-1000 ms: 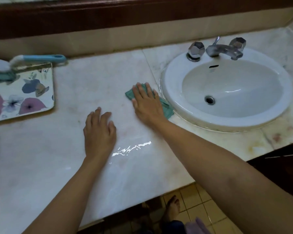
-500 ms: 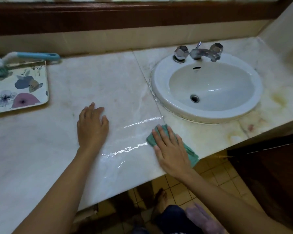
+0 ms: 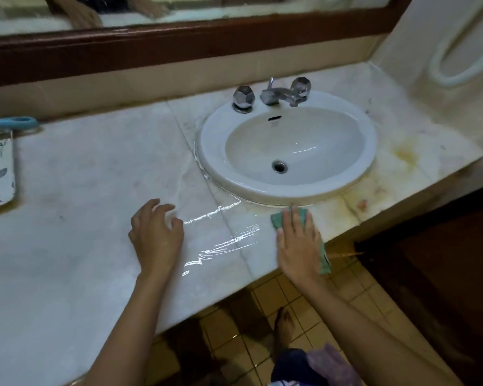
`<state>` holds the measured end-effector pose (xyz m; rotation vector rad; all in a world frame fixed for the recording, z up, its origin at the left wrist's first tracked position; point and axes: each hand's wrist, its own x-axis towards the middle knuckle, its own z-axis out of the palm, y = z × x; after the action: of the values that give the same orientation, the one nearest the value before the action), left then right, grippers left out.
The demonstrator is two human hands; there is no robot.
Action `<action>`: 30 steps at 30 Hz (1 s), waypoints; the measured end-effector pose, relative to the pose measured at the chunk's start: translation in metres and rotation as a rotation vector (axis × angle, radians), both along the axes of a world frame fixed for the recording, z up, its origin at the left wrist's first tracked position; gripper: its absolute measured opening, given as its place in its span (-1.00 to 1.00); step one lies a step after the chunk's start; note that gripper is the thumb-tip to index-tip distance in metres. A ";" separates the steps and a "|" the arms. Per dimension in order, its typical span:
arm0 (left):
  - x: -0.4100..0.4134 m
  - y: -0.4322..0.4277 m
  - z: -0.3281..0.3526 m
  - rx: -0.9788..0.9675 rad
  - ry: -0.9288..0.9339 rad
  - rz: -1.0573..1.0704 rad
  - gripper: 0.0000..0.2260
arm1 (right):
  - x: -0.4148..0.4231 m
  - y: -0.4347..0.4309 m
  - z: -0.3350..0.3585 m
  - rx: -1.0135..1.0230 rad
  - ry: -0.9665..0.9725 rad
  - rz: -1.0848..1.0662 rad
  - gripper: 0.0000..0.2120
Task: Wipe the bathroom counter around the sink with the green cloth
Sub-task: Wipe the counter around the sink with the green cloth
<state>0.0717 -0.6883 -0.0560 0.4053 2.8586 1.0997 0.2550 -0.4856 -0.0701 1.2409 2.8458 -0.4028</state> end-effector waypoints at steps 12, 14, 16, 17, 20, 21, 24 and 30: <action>0.044 -0.023 -0.017 -0.077 0.057 0.133 -0.58 | -0.118 -0.077 -0.003 -0.032 0.049 0.742 -0.48; 0.043 -0.023 -0.018 -0.076 0.068 0.133 -0.60 | -0.145 -0.067 -0.001 -0.016 0.028 0.724 -0.48; 0.043 -0.024 -0.020 -0.087 0.075 0.122 -0.60 | -0.160 -0.052 0.000 -0.003 0.011 0.659 -0.48; 0.043 -0.024 -0.020 -0.093 0.074 0.121 -0.60 | -0.161 -0.047 0.000 0.008 0.011 0.626 -0.48; 0.044 -0.023 -0.018 -0.097 0.074 0.120 -0.59 | -0.131 -0.041 0.001 0.020 0.031 0.581 -0.48; 0.045 -0.023 -0.018 -0.093 0.074 0.116 -0.61 | -0.112 -0.038 0.001 0.011 0.027 0.577 -0.48; 0.045 -0.024 -0.017 -0.104 0.044 0.119 -0.65 | -0.055 -0.014 -0.002 0.027 0.007 0.545 -0.48; 0.052 0.022 0.000 0.007 -0.044 -0.017 -0.68 | 0.023 0.055 -0.003 0.072 -0.057 0.412 -0.46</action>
<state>0.1235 -0.6663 -0.0564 0.3998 2.8083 1.1024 0.2785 -0.4308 -0.0727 0.6284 2.9798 -0.2480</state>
